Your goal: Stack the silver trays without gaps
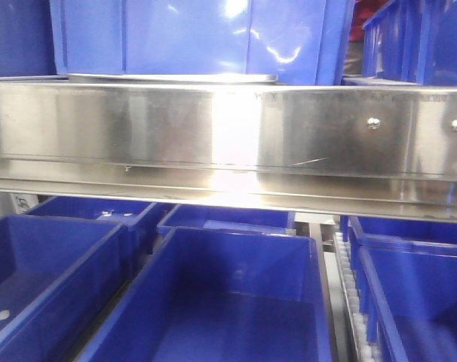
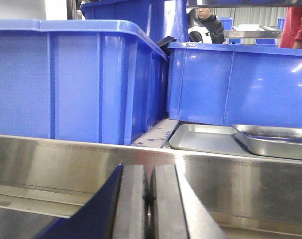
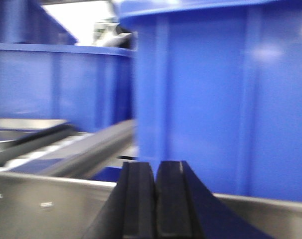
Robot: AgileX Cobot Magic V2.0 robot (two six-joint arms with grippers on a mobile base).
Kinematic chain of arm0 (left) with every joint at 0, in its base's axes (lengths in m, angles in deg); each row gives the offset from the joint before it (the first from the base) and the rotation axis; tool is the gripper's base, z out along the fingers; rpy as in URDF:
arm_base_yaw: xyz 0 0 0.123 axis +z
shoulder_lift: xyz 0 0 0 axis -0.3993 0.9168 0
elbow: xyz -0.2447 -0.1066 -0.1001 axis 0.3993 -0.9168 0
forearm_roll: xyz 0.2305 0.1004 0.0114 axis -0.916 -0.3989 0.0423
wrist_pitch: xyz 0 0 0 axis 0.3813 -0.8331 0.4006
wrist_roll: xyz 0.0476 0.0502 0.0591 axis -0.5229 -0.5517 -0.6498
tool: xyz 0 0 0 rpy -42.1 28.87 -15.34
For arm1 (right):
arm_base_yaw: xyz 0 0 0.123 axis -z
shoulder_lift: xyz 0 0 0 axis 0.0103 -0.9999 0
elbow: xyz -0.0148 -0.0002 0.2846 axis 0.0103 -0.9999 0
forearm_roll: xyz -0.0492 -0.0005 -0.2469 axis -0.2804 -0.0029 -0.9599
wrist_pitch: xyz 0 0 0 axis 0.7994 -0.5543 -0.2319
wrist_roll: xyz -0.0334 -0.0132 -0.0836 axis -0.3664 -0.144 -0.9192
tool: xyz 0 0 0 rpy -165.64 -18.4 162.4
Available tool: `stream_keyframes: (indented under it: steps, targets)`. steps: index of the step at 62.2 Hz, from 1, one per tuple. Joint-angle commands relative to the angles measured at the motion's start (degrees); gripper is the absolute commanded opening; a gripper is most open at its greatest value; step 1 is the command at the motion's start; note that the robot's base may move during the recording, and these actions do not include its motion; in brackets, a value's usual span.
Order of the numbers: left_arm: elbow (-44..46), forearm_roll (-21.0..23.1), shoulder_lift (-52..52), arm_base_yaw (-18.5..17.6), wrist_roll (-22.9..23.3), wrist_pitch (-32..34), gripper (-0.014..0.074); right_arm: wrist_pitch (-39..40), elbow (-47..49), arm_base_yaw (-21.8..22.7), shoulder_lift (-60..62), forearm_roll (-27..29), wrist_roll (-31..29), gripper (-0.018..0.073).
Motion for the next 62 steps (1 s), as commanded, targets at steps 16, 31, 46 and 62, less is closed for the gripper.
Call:
stream_keyframes:
  steps: [16, 31, 46, 62]
  targets:
    - [0.17, -0.25, -0.29, 0.2, 0.34, 0.79, 0.0003, 0.45, -0.11, 2.63, 0.36, 0.11, -0.1, -0.0087]
    - [0.17, -0.25, -0.29, 0.2, 0.34, 0.79, 0.0003, 0.33, -0.11, 2.63, 0.36, -0.59, -0.1, -0.0087]
    - [0.17, -0.25, -0.29, 0.2, 0.34, 0.79, 0.0003, 0.32, -0.11, 2.63, 0.36, -4.41, -1.15, -0.0087]
    - [0.17, -0.25, -0.29, 0.2, 0.34, 0.79, 0.0003, 0.19, -0.11, 2.63, 0.36, 24.3, -31.8, -0.0087]
